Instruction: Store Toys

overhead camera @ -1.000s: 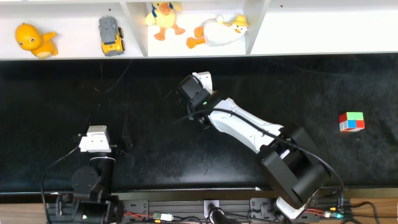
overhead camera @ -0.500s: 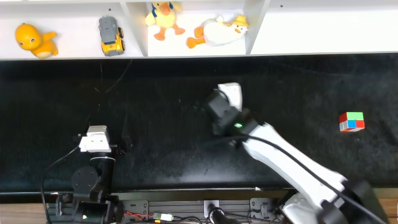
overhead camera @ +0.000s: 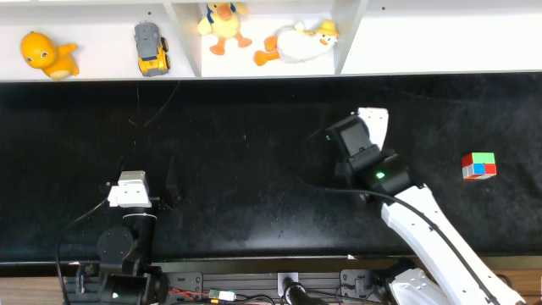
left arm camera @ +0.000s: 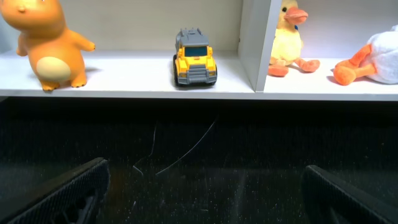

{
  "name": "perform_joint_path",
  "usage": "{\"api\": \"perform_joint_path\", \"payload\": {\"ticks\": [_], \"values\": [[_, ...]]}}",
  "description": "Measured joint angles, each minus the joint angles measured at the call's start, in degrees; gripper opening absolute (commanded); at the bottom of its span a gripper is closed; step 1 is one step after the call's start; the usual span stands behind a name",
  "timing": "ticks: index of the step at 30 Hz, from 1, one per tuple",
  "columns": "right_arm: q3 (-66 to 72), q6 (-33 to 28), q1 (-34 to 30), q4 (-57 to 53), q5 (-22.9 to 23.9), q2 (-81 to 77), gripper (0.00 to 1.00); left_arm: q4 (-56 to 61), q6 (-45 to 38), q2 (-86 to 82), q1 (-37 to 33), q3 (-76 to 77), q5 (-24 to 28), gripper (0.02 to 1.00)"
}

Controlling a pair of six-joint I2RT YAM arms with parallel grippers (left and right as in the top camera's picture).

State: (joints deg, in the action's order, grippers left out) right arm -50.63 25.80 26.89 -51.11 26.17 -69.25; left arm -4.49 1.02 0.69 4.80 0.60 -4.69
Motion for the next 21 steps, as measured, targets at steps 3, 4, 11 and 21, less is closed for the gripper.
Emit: {"api": "perform_joint_path", "payload": {"ticks": [3,4,11,21], "values": [[0.0,-3.5,-0.6,2.7,0.2,1.0,0.115,0.0,0.0,0.0,0.0,0.0,0.0,0.998],[0.0,-4.9,-0.6,3.7,0.3,1.4,0.110,0.0,0.0,0.0,0.0,0.0,0.0,0.998],[-0.6,-16.8,-1.0,8.7,1.9,1.6,0.097,0.0,0.0,0.0,0.0,0.0,0.0,0.998],[-6.6,-29.7,-5.3,9.2,6.9,0.3,0.075,0.0,0.0,0.0,0.0,0.0,0.0,0.998]]}}
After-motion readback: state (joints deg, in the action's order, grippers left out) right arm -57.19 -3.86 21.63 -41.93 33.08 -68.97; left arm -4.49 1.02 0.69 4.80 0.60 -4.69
